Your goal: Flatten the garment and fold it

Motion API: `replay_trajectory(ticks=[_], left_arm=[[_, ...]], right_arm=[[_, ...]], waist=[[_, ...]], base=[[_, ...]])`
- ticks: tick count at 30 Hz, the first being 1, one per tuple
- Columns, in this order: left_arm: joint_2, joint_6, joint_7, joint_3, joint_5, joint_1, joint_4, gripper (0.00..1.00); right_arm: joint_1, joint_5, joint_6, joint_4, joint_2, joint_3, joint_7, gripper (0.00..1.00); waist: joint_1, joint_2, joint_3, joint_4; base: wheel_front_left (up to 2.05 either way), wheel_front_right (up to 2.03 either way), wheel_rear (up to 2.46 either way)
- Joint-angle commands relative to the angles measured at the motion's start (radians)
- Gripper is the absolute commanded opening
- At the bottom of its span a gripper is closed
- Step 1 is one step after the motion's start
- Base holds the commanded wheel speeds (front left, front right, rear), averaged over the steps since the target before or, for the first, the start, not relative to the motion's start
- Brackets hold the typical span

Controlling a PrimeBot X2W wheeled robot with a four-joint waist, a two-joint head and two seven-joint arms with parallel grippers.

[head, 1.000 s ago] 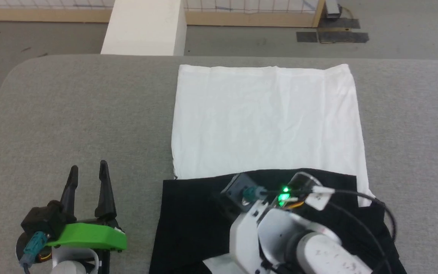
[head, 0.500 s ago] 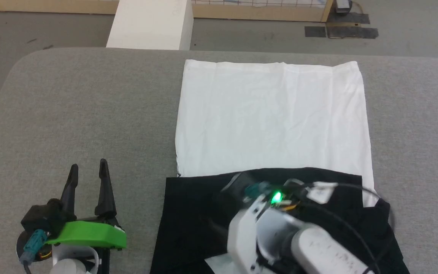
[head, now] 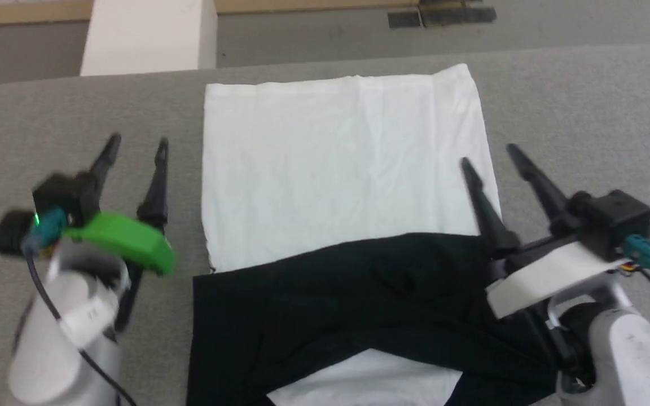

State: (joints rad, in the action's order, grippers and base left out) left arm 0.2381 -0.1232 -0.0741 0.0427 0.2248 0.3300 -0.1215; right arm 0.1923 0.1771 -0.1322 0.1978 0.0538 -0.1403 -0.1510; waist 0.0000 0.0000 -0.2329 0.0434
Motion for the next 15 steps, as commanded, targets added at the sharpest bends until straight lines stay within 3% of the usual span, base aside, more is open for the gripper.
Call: replay_trajectory(ticks=[1,8,15], left_arm=[[0.036,-0.005,0.039,0.02,0.013,0.071,-0.012,1.0],[0.204,-0.007,0.27,0.143,0.124,0.361,-0.066,1.0],[0.335,-0.007,0.49,0.172,0.211,0.546,-0.141,1.0]], right_arm=[[-0.014,-0.009,0.002,0.006,-0.003,0.033,0.026,1.0],[0.003,-0.01,0.002,-0.028,-0.003,0.144,0.155,1.0],[0.039,0.046,0.002,-0.09,-0.003,0.134,0.205,1.0]], waist=[[0.0,0.0,-0.092,0.075],[0.0,0.0,-0.241,0.169],[0.0,0.0,-0.356,0.263]], base=[[0.0,0.0,0.0],[0.0,0.0,0.0],[0.0,0.0,0.0]])
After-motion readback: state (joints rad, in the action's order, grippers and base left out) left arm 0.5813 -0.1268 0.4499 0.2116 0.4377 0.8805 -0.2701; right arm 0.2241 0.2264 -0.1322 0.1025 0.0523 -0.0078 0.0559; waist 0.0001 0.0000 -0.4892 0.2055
